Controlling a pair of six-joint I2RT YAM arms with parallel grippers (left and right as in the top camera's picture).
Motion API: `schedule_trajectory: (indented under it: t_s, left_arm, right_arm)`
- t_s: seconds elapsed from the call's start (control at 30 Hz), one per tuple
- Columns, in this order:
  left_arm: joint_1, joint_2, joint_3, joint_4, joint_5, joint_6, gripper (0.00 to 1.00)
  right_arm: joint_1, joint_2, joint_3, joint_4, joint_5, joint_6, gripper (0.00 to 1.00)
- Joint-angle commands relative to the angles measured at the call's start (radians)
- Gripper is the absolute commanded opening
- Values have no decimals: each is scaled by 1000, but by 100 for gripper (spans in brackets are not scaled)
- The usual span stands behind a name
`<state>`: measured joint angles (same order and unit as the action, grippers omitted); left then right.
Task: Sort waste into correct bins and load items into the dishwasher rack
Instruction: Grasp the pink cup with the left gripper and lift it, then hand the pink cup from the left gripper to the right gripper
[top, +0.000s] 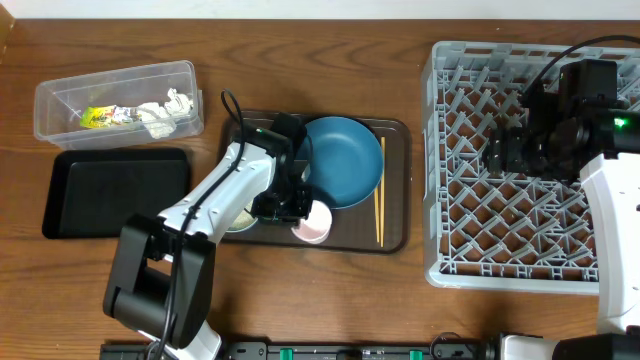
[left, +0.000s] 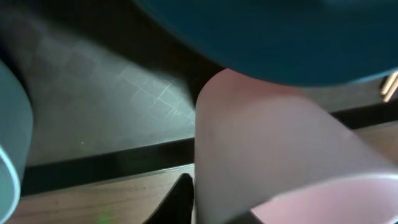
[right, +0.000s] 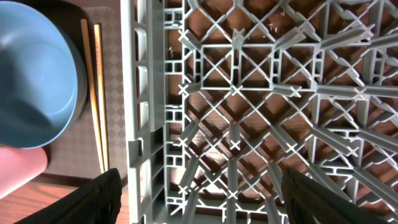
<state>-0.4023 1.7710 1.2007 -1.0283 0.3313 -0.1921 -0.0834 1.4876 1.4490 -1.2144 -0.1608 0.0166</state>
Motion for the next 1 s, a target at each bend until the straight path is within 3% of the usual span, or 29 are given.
schedule_trajectory:
  t_s: [0.0, 0.17, 0.23, 0.33, 0.43, 0.6, 0.8, 0.97]
  left_arm:
    - [3, -25, 12, -21, 1, 6, 6]
    - [54, -76, 63, -87, 10, 19, 6]
    - [94, -114, 77, -96, 101, 60, 6]
    - [166, -175, 81, -72, 299, 93, 6]
    - [243, -215, 81, 5, 598, 133, 6]
    - [284, -200, 80, 216, 1011, 100, 6]
    - [252, -159, 80, 356, 1093, 3, 6]
    - [241, -144, 80, 421, 1184, -26, 6]
  right_arm:
    - [13, 4, -5, 11, -7, -14, 83]
    - [15, 5, -5, 63, -235, -87, 88]
    - [20, 7, -6, 72, -326, -142, 88]
    - [35, 14, -6, 82, -372, -173, 89]
    - [56, 28, -6, 81, -435, -236, 92]
    - [89, 60, -6, 83, -723, -445, 95]
    - [89, 86, -6, 88, -1043, -671, 97]
    - [92, 102, -6, 89, -1192, -784, 97]
